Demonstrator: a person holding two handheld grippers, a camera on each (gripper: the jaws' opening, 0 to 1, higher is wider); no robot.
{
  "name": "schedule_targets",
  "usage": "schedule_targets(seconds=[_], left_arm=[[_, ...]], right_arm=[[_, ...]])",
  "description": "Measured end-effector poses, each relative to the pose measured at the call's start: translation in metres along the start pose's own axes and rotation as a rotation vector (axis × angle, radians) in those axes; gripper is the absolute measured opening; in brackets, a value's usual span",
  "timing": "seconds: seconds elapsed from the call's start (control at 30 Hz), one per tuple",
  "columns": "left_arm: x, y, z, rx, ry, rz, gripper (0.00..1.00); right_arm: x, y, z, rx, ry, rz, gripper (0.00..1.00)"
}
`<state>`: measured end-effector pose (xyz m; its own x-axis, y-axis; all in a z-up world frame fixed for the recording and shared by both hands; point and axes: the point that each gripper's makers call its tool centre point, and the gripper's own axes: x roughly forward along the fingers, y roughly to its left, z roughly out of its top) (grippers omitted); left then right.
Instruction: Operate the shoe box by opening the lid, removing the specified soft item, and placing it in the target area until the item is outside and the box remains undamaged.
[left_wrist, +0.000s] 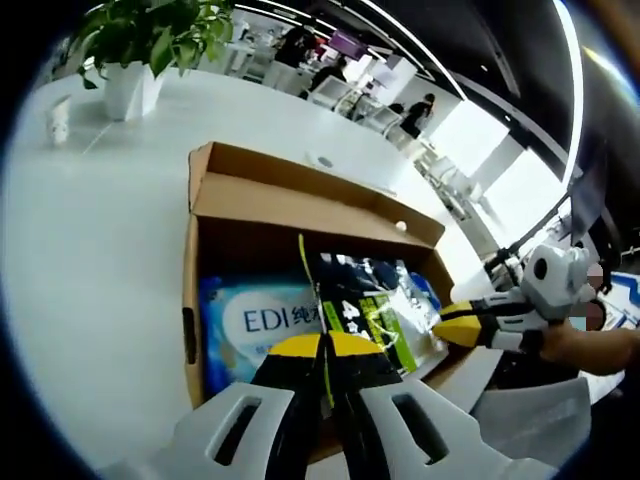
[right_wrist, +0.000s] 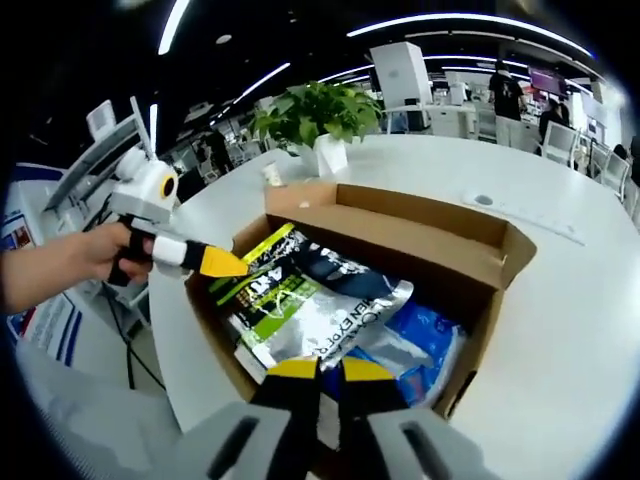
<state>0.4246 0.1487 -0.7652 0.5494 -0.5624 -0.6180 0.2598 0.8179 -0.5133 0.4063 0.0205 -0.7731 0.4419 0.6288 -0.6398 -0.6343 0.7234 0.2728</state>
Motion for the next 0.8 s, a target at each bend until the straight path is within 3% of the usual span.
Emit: schedule_targets(seconds=[0.4, 0.8], left_arm=[[-0.004, -0.012, 0.009, 0.019, -0.022, 0.002, 0.0], [0.0, -0.037, 0.013, 0.042, -0.018, -0.013, 0.0]], right_arm=[[-0.014, -0.003, 0.01, 0.008, -0.035, -0.003, 0.0], [-0.035, -0.014, 0.016, 0.004, -0.05, -0.015, 0.0]])
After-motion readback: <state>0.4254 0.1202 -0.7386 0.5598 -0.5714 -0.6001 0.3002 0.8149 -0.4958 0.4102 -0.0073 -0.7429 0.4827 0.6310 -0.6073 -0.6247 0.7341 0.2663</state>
